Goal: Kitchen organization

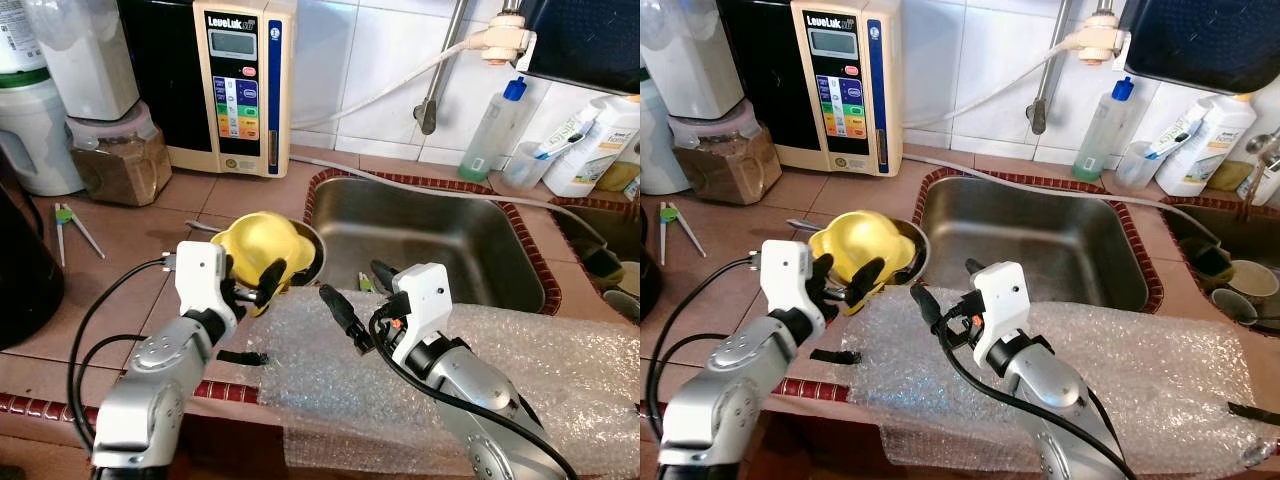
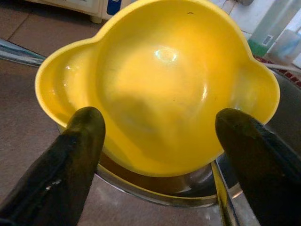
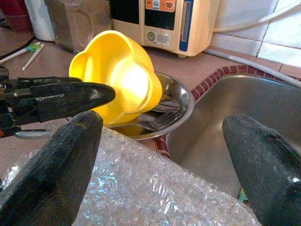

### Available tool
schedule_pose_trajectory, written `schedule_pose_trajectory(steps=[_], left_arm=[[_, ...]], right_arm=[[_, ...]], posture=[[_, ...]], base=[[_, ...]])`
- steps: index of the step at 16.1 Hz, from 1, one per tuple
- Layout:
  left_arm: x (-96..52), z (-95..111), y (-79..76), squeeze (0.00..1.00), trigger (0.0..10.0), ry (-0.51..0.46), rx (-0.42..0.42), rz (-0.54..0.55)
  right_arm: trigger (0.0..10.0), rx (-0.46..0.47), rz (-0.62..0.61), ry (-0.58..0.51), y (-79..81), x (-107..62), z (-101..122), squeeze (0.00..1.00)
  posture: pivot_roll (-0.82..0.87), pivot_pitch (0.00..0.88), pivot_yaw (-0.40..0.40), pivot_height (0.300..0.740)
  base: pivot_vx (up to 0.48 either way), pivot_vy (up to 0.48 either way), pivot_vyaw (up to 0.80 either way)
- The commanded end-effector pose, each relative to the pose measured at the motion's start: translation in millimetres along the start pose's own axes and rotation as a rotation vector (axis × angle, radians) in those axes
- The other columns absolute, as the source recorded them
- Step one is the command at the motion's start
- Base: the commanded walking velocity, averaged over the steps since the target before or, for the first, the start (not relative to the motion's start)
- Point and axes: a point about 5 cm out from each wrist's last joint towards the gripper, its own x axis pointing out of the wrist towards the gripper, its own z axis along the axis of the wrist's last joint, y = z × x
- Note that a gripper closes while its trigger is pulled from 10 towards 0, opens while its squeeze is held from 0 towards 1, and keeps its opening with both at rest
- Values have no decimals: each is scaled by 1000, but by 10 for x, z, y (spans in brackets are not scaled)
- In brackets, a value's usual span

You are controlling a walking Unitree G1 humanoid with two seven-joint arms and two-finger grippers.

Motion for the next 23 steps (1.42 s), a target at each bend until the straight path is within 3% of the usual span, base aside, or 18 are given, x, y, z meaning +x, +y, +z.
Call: schedule_pose_trajectory(steps=[1, 3, 4, 5, 7, 8, 11, 15, 17, 20, 21, 23], left_arm=[[39, -72, -23, 0, 0, 25, -14, 1], [68, -49, -27, 0, 0, 1, 22, 14], [113, -24, -10, 0, 3373, -23, 33, 43], [135, -5, -6, 0, 0, -44, 38, 53], [229, 19, 69, 0, 0, -67, 76, 144], [265, 23, 97, 0, 667, -62, 107, 176], [343, 24, 144, 0, 10000, -55, 184, 226], [376, -5, 277, 0, 10000, -26, 323, 348], [381, 14, 358, 0, 10000, -34, 374, 412], [392, 29, 416, 0, 10000, -47, 398, 438], [373, 64, 472, 0, 10000, -62, 438, 490], [369, 67, 495, 0, 10000, -71, 417, 488]], right_arm=[[10000, -14, -23, -15, 5, -17, 38, 204], [10000, -17, -40, -17, 14, -20, 29, 208], [10000, -33, -66, -18, -15, -21, 31, 204], [10000, -38, -79, -20, -33, -24, 33, 192], [10000, -42, -113, -24, -71, -41, 39, 176], [10000, -43, -123, -23, -80, -45, 34, 176], [10000, -48, -167, -28, -139, -60, 41, 165], [10000, -63, -264, -45, -331, -52, 76, 110], [10000, -67, -273, -49, -351, -45, 90, 86], [10000, -77, -265, -41, -346, -57, 60, 82], [10000, -77, -262, -37, -343, -57, 49, 86], [10000, -78, -257, -36, -336, -54, 48, 82]], posture=[[113, 0, -51, 740], [103, 0, -44, 740], [89, 0, -38, 740], [85, 0, -36, 740], [72, 0, -30, 740], [66, 0, -29, 740], [55, 0, -26, 740], [41, 0, -10, 740], [40, 0, -5, 740], [44, 0, -7, 740], [48, 0, -9, 740], [52, 0, -13, 740]], base=[[0, 0, 0], [0, 0, 0], [0, 0, 0], [0, 0, 0], [0, 0, 0], [0, 0, 0], [0, 0, 0], [0, 0, 0], [0, 0, 0], [0, 0, 0], [0, 0, 0], [0, 0, 0]])
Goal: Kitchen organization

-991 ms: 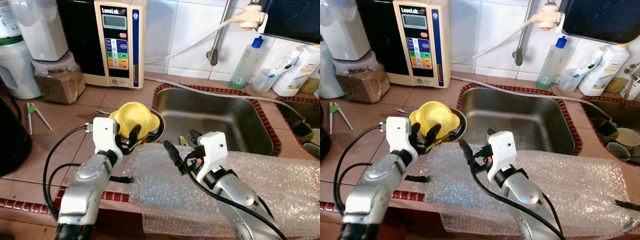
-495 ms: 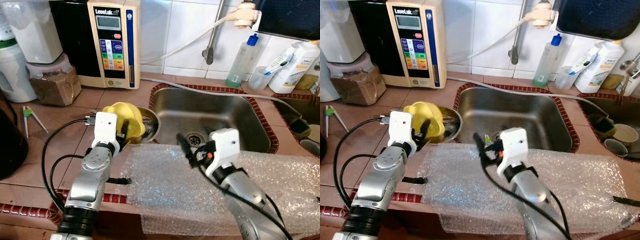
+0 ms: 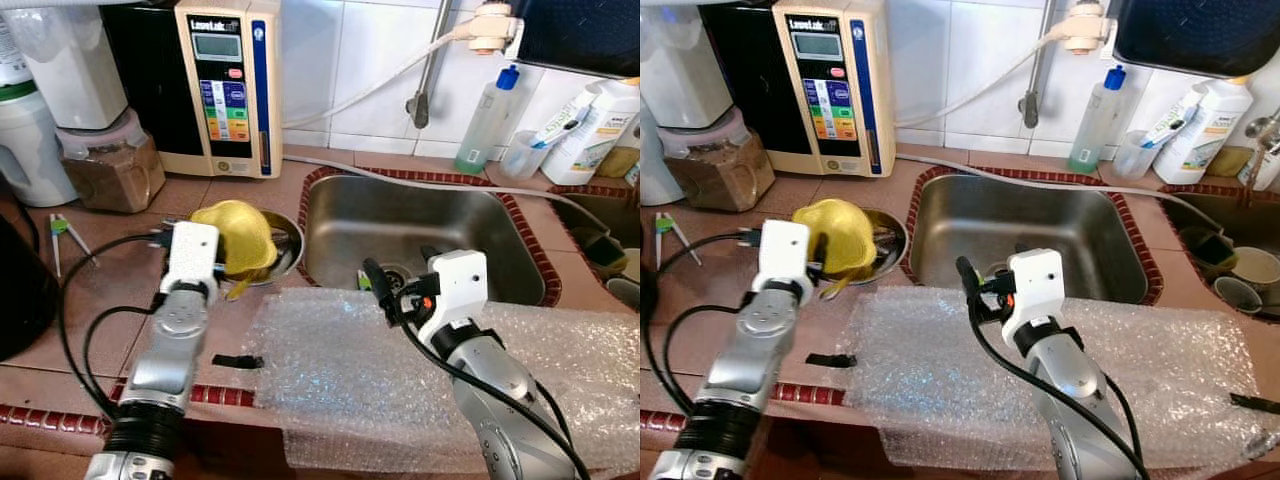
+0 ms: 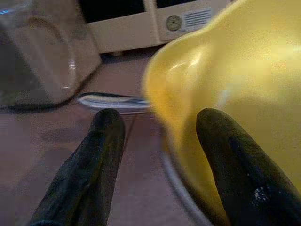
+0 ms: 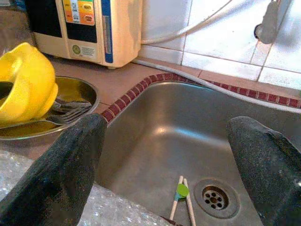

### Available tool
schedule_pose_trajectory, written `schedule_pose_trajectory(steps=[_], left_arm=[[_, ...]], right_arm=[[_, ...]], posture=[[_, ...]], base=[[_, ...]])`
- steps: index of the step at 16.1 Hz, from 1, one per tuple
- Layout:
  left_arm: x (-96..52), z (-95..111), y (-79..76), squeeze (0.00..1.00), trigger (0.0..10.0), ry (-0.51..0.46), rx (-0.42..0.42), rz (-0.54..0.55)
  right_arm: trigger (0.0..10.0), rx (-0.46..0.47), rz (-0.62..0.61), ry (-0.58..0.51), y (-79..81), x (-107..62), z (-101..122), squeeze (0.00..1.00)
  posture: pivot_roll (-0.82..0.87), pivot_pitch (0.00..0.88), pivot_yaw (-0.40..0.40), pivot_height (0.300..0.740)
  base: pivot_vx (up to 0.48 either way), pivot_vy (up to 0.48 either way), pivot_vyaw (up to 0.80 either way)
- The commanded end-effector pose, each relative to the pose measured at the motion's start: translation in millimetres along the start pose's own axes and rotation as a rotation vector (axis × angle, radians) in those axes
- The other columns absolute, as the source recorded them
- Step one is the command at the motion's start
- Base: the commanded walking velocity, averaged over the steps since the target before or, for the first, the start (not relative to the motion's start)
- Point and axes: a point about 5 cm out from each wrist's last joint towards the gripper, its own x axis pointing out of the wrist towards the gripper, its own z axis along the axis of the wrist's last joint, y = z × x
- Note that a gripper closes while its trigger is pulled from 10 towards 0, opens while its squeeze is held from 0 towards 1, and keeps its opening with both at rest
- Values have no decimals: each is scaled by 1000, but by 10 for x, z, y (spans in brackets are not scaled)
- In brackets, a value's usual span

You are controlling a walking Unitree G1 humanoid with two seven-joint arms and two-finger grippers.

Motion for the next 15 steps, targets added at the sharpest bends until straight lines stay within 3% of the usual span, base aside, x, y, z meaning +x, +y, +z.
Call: schedule_pose_trajectory(steps=[1, 4, 5, 6, 7, 12, 15], left_arm=[[-4, 98, -94, 0, 10000, -55, -47, -71], [-125, 333, -307, 0, 10000, -218, -107, -201], [-149, 381, -316, 0, 10000, -252, -109, -197], [-171, 435, -325, 553, 10000, -302, -60, -182], [-178, 474, -317, 1000, 10000, -337, -57, -170], [-128, 580, -213, 1000, 10000, -365, -103, -139], [-105, 570, -142, 1000, 10000, -366, -67, -103]], right_arm=[[10000, -8, 12, 7, 2, -2, -16, 78], [10000, -10, 32, 7, 25, -3, -18, 78], [10000, -11, 40, 4, 36, -5, -17, 78], [10000, -11, 46, -1, 48, -2, -11, 78], [10000, -10, 47, -5, 54, 7, -3, 78], [10000, -4, 62, -13, 117, 35, -2, 75], [10000, -1, 75, -8, 169, 27, -31, 71]], posture=[[55, 0, -16, 740], [58, 0, -23, 740], [57, 0, -26, 740], [58, 0, -25, 740], [59, 0, -26, 740], [60, 0, -20, 740], [65, 0, -19, 740]], base=[[0, 0, 0], [0, 0, 0], [0, 0, 0], [0, 0, 0], [0, 0, 0], [0, 0, 0], [0, 0, 0]])
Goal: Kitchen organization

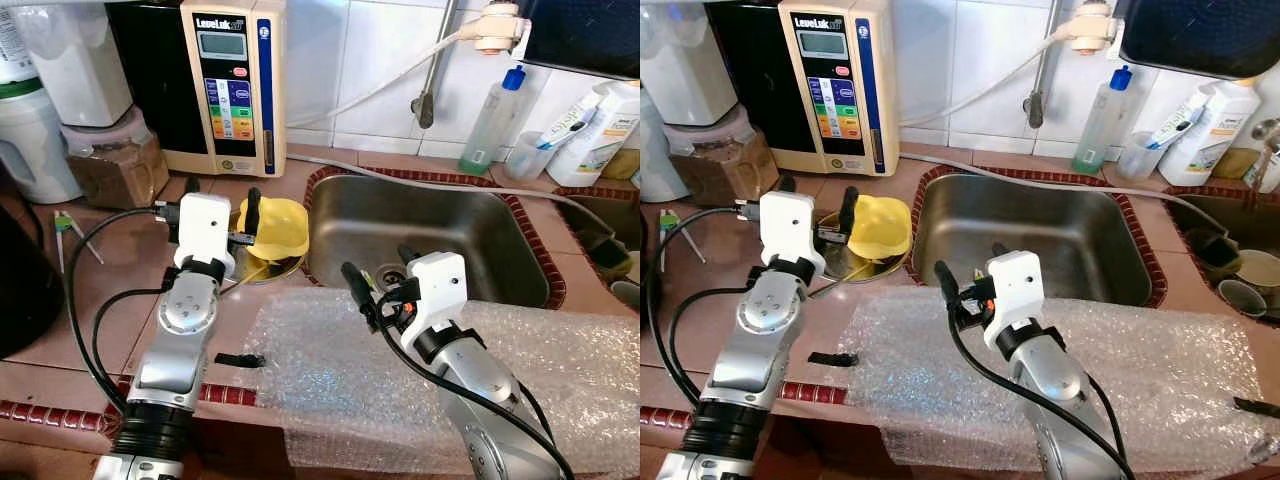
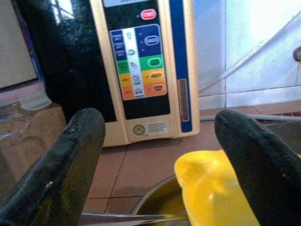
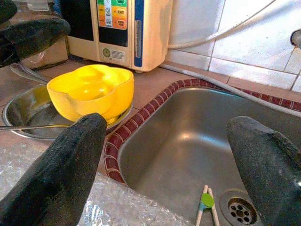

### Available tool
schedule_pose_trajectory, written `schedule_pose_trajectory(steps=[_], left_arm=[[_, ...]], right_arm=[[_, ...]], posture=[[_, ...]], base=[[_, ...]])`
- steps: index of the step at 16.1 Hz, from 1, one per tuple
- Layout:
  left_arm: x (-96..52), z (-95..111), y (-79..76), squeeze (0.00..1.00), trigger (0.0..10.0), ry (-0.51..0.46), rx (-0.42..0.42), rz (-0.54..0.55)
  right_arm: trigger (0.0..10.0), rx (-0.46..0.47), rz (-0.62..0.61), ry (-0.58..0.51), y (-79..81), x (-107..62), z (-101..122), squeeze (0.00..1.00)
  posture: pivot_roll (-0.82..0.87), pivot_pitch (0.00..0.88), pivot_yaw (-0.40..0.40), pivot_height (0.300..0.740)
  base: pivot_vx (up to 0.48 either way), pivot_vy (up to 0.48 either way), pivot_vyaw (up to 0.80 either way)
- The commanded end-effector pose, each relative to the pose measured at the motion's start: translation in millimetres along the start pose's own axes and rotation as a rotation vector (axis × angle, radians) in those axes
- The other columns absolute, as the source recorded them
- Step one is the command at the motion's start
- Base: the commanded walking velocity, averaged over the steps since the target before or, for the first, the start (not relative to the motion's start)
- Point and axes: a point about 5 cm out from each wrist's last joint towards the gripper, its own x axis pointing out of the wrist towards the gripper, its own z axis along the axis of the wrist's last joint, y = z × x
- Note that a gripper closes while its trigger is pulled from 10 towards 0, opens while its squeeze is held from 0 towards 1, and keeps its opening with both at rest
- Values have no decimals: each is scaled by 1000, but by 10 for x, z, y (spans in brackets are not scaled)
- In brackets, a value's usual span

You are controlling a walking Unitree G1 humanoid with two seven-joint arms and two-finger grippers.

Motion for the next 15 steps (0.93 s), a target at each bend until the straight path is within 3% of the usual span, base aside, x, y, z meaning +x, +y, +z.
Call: schedule_pose_trajectory(steps=[1, 4, 11, 12, 13, 15], left_arm=[[22, 39, -3, 1000, 10000, -13, 0, 5], [48, -129, -45, 1000, 10000, 205, -1, -6], [65, -176, -97, 1000, 10000, 376, -132, -20], [60, -193, -118, 231, 10000, 426, -188, -26], [56, -197, -130, 0, 10000, 453, -216, -32], [61, -175, -153, 0, 10000, 469, -272, -45]], right_arm=[[10000, -2, -10, 11, -17, -6, -37, 75], [10000, 0, -8, 7, -24, -2, -22, 75], [10000, -4, 4, 15, 29, -21, -45, 71], [10000, -8, 4, 15, 26, -20, -42, 71], [10000, -9, 4, 15, 24, -20, -41, 67], [10000, -10, 4, 16, 22, -21, -44, 75]], posture=[[65, 0, -19, 740], [69, 0, -16, 740], [54, 0, -7, 740], [54, 0, -8, 740], [54, 0, -8, 740], [57, 0, -8, 740]], base=[[0, 0, 0], [0, 0, 0], [0, 0, 0], [0, 0, 0], [0, 0, 0], [0, 0, 0]])
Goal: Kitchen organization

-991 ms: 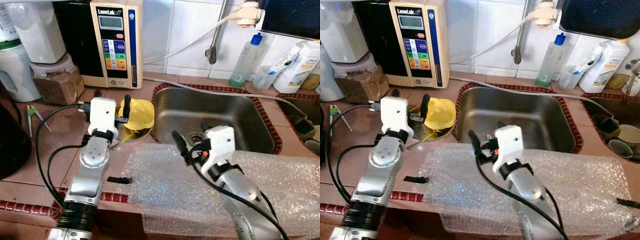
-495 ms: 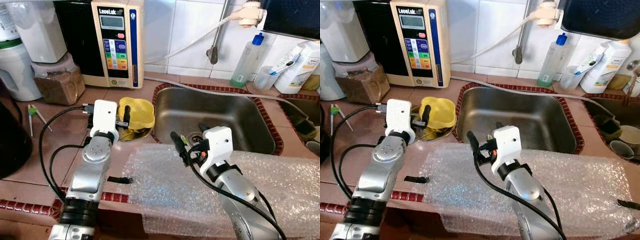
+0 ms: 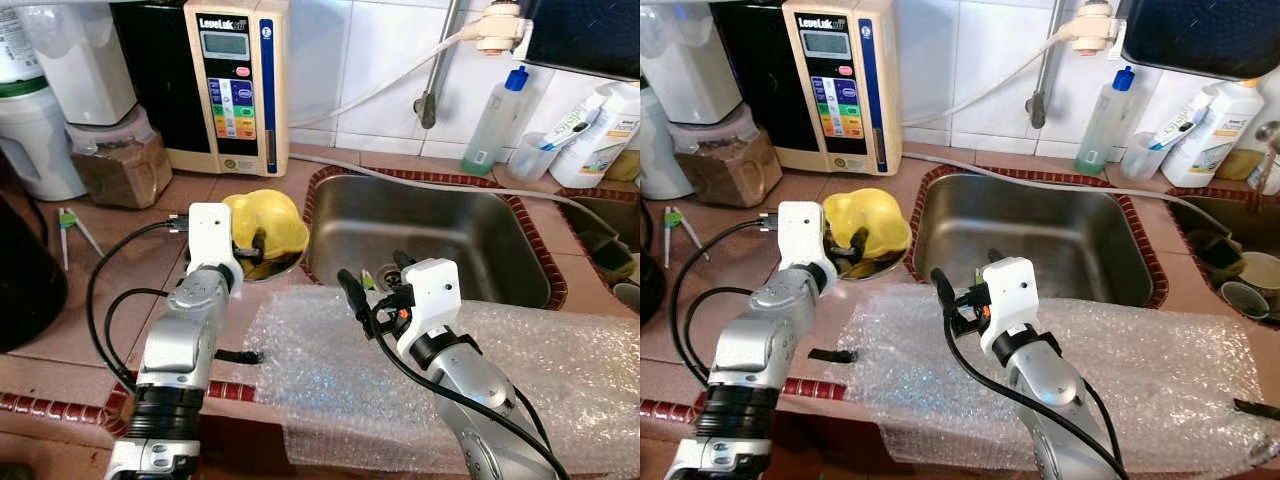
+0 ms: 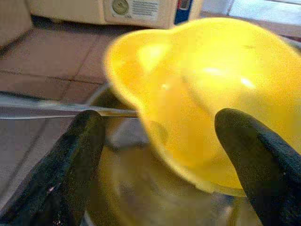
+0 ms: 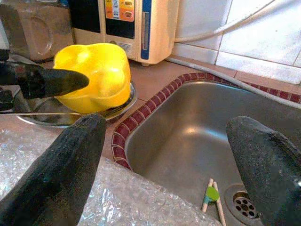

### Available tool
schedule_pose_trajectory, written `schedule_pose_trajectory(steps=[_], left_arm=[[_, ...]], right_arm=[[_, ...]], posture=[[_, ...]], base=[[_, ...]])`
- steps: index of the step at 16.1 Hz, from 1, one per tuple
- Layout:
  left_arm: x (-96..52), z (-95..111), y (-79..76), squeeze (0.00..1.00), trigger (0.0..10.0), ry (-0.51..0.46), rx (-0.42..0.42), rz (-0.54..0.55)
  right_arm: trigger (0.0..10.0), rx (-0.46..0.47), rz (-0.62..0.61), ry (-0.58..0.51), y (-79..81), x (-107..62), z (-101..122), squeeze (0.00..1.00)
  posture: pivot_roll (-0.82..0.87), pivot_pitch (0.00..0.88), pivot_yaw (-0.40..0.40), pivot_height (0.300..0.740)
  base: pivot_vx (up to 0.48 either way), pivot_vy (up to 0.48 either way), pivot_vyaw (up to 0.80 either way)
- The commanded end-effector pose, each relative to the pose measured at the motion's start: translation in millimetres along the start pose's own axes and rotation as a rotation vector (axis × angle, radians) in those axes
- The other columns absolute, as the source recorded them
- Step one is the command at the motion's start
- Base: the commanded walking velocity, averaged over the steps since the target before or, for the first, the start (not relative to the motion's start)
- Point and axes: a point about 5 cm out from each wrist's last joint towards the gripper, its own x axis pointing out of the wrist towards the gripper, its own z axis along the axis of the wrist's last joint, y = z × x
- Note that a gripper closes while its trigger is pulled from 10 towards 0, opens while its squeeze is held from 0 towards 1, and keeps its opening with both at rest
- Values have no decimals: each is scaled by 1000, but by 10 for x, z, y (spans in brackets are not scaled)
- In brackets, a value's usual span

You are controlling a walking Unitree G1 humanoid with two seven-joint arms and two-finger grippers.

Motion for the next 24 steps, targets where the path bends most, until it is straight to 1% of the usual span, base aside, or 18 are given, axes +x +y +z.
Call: schedule_pose_trajectory(steps=[1, 2, 3, 4, 5, 7, 8, 11, 14, 16, 17, 19, 21, 22, 23, 24], left_arm=[[-7, 46, -31, 0, 10000, 16, -42, -16], [-11, 27, -40, 0, 8275, 41, -76, -18], [-13, -36, -55, 0, 0, 87, -147, -26], [-15, -53, -54, 0, 0, 98, -154, -24], [-19, -87, -58, 0, 0, 115, -177, -22], [-19, -85, -61, 0, 0, 119, -189, -22], [-16, -97, -51, 0, 0, 125, -242, -9], [-21, -76, -34, 0, 0, 114, -254, 6], [-22, -44, -20, 0, 0, 78, -231, 19], [-17, -56, -10, 0, 0, 72, -218, 22], [-11, -59, 22, 0, 0, 54, -202, 50], [0, -55, 58, 0, 0, 44, -176, 71], [6, -49, 128, 0, 0, 30, -133, 111], [8, -43, 153, 0, 0, 23, -125, 123], [10, -40, 160, 0, 0, 19, -137, 130], [10, -38, 166, 0, 0, 19, -134, 135]], right_arm=[[10000, -8, -5, -4, -16, -1, 11, 71], [10000, -8, -3, -3, -10, 0, 8, 67], [10000, -7, -2, -1, -5, 5, 0, 71], [10000, -7, -3, 0, -5, 5, -2, 71], [10000, -7, -4, 3, -8, 6, -11, 71], [10000, -8, -5, 4, -13, 10, -12, 71], [10000, -10, -7, 4, -14, 14, -11, 75], [10000, -11, -11, 4, -20, 24, -15, 75], [10000, -10, -11, 8, -17, 16, -23, 67], [10000, -13, -11, 10, -22, 14, -29, 71], [10000, -15, -14, 10, -40, 14, -30, 67], [10000, -18, -17, 9, -55, 15, -28, 55], [10000, -20, -20, 7, -63, 20, -24, 51], [10000, -21, -20, 7, -64, 23, -25, 43], [10000, -21, -20, 7, -64, 24, -25, 43], [10000, -21, -19, 7, -63, 24, -25, 20]], posture=[[58, 0, -9, 740], [57, 0, -9, 740], [58, 0, -8, 740], [58, 0, -8, 740], [57, 0, -8, 740], [58, 0, -9, 740], [58, 0, -8, 740], [58, 0, -7, 740], [56, 0, -5, 740], [53, 0, -5, 740], [48, 0, -4, 740], [48, 0, -5, 740], [48, 0, -5, 740], [48, 0, -5, 740], [48, 0, -5, 740], [49, 0, -6, 740]], base=[[0, 0, 0], [0, 0, 0], [0, 0, 0], [0, 0, 0], [0, 0, 0], [0, 0, 0], [0, 0, 0], [0, 0, 0], [0, 0, 0], [0, 0, 0], [0, 0, 0], [0, 0, 0], [0, 0, 0], [0, 0, 0], [0, 0, 0], [0, 0, 0]])
